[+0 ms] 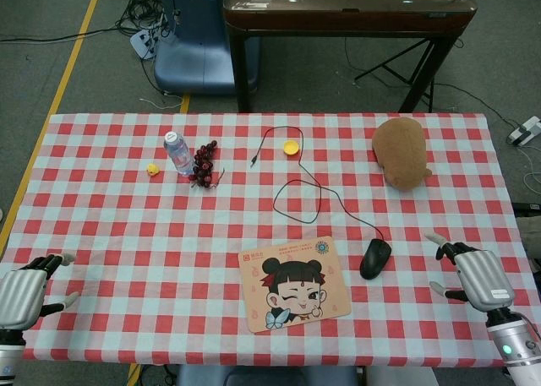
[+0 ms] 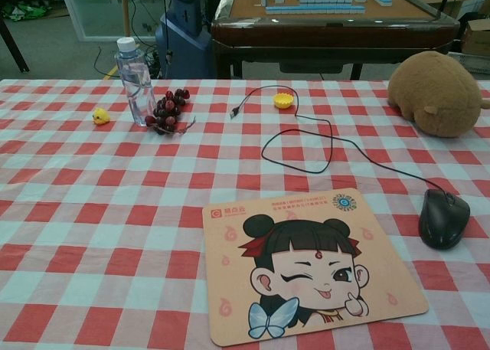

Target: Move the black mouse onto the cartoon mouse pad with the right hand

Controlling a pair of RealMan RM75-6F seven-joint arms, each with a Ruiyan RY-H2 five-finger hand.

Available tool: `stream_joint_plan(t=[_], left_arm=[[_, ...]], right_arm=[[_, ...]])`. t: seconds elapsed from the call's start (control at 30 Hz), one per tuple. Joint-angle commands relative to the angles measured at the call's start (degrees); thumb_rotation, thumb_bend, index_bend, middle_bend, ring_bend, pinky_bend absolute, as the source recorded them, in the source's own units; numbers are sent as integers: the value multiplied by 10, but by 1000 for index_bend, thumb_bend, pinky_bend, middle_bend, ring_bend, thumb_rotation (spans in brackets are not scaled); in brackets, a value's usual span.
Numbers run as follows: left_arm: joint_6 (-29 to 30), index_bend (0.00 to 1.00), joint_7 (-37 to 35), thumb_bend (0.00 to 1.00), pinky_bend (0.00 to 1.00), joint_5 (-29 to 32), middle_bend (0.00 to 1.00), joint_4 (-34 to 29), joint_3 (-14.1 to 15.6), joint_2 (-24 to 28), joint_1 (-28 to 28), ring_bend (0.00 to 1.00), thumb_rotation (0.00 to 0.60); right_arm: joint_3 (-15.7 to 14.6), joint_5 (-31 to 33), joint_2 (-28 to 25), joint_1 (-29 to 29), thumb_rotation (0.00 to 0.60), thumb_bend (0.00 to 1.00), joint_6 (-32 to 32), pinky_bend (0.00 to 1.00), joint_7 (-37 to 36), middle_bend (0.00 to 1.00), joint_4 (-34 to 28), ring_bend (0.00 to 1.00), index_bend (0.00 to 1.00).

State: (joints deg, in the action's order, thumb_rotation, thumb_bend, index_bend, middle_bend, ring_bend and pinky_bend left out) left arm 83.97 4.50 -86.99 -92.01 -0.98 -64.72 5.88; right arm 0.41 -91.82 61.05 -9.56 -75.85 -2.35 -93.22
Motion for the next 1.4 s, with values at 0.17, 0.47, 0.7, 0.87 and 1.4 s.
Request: stream_joint_plan(t=[0.17,0.47,0.7,0.87,1.4], left_arm=[[6,417,-8,115,598,2,407,0,-2,4,-3,404,600],[6,417,-25,116,598,10,407,3,-6,9,-5,404,600],[6,418,-30,116,598,11,407,3,-6,11,-6,404,600],[7,418,-35,115,598,11,407,3,-6,13,-7,403,600],[4,419,-43,115,599,13,407,2,-6,17,-8,404,600]], right_arm=[[-4,-48,-19,-78,600,0,93,865,49,858,-16,797,171],[2,-28,-9,-131,600,0,179,870,165,872,-30,811,171],[4,9,22,-150,600,0,217,870,233,872,-17,811,171],[3,35,46,-158,600,0,233,870,267,872,0,811,171],[-3,80,98,-178,600,0,252,870,317,876,45,818,182]])
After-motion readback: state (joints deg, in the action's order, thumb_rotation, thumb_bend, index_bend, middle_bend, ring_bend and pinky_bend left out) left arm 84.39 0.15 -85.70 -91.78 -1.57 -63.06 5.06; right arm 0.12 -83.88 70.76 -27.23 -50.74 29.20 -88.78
